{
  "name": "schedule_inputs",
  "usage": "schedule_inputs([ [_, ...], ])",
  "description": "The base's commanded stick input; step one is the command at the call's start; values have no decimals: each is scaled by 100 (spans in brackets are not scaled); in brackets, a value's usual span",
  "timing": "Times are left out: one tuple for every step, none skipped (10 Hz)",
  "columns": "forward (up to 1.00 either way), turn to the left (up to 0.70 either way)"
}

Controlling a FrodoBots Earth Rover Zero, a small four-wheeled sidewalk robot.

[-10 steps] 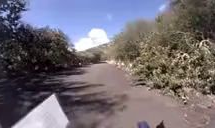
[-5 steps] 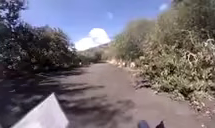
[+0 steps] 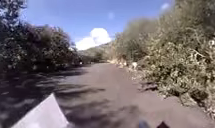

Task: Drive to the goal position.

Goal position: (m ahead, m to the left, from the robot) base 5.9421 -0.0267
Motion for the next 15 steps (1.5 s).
schedule_inputs([
  [50, 0],
  [50, 0],
  [50, 0],
  [50, 0],
  [50, 0],
  [50, -50],
  [50, -50],
  [50, -50],
  [50, -50],
  [50, -26],
  [50, 0],
  [50, 0],
  [50, 0],
  [50, 0],
  [50, 0],
])
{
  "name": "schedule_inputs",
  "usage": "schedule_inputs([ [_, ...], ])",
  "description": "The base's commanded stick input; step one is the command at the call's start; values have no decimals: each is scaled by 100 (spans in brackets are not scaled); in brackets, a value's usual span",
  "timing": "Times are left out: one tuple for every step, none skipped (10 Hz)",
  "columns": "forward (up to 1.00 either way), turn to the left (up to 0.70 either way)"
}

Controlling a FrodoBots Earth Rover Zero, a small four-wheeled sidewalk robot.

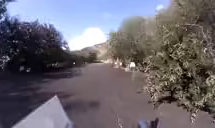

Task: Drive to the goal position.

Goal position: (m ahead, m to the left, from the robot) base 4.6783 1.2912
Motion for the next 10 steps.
schedule_inputs([
  [50, 0],
  [50, 0],
  [50, 0],
  [50, 0],
  [50, 0],
  [50, 0],
  [50, 0],
  [50, 0],
  [50, 0],
  [50, 0],
])
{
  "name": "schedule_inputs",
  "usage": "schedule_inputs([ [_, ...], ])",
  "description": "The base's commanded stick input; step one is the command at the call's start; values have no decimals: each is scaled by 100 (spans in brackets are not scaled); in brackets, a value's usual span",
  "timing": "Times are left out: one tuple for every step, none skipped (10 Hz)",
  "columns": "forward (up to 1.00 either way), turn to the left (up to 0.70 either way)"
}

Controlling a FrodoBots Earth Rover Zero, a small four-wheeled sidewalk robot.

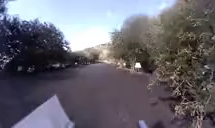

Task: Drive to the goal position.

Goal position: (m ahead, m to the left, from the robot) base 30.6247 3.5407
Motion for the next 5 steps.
schedule_inputs([
  [50, 0],
  [50, 0],
  [50, 0],
  [50, 0],
  [50, 0],
])
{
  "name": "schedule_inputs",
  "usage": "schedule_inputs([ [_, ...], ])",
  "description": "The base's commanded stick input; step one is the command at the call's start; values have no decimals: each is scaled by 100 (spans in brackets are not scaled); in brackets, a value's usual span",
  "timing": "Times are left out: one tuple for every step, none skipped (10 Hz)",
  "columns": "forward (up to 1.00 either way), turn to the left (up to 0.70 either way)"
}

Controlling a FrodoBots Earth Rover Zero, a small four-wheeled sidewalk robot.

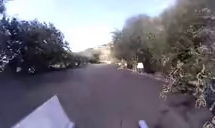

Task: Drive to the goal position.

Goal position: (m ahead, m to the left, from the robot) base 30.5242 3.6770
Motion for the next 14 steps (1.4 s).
schedule_inputs([
  [50, 0],
  [50, 0],
  [50, -16],
  [50, -50],
  [50, -48],
  [50, -38],
  [50, -13],
  [50, 0],
  [50, -7],
  [50, -17],
  [50, -50],
  [50, -20],
  [50, 0],
  [50, 0],
])
